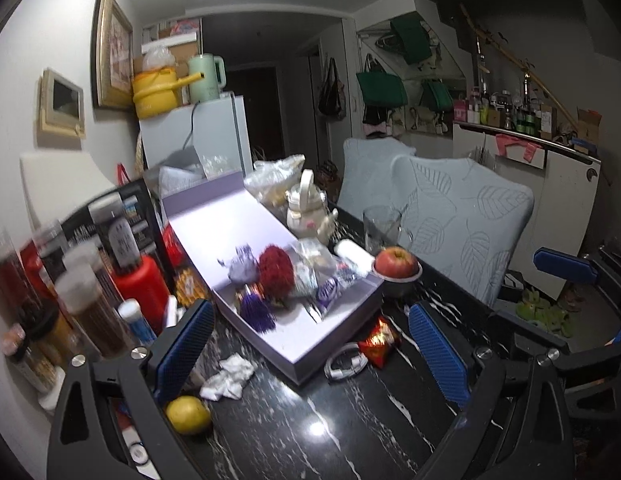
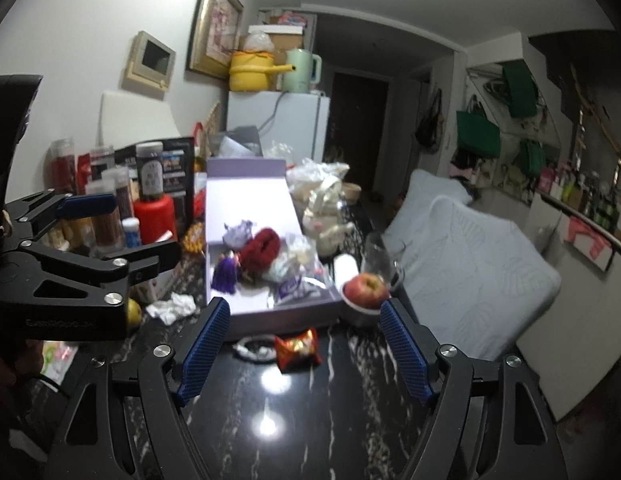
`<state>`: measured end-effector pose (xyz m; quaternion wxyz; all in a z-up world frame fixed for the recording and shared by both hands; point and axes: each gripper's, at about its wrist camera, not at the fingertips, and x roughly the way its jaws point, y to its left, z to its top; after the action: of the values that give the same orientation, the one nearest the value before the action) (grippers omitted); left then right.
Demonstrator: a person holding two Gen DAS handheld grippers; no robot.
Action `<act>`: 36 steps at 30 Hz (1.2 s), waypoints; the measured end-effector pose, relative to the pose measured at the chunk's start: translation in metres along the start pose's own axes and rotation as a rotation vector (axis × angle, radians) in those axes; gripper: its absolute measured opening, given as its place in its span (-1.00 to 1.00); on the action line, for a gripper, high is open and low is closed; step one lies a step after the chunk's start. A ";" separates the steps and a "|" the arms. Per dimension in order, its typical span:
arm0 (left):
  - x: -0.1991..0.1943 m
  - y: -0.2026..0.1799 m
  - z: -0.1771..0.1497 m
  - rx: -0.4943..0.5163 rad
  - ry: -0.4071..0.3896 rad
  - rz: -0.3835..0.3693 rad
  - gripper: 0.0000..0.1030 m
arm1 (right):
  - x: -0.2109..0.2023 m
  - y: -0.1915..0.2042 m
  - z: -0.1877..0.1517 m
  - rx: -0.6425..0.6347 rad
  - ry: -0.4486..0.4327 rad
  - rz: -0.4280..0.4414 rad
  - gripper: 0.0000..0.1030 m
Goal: Organize soft objects
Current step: 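Grasp the red candy packet with the right gripper while the left approaches the white cable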
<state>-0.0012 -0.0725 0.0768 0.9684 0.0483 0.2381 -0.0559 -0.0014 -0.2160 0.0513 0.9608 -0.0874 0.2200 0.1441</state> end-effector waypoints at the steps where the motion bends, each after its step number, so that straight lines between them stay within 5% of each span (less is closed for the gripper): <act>1: 0.003 0.001 -0.004 -0.008 0.010 -0.005 0.93 | 0.003 -0.001 -0.003 0.006 0.009 -0.003 0.52; 19: 0.073 0.005 -0.064 -0.047 0.205 -0.038 0.93 | 0.069 -0.023 -0.055 0.085 0.165 -0.018 0.52; 36: 0.126 0.026 -0.088 -0.110 0.308 -0.039 0.93 | 0.178 -0.021 -0.072 0.056 0.305 0.106 0.67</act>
<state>0.0733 -0.0467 -0.0576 0.9203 -0.0015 0.3876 -0.0533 0.1299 -0.2103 -0.0896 0.9095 -0.0699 0.3714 0.1733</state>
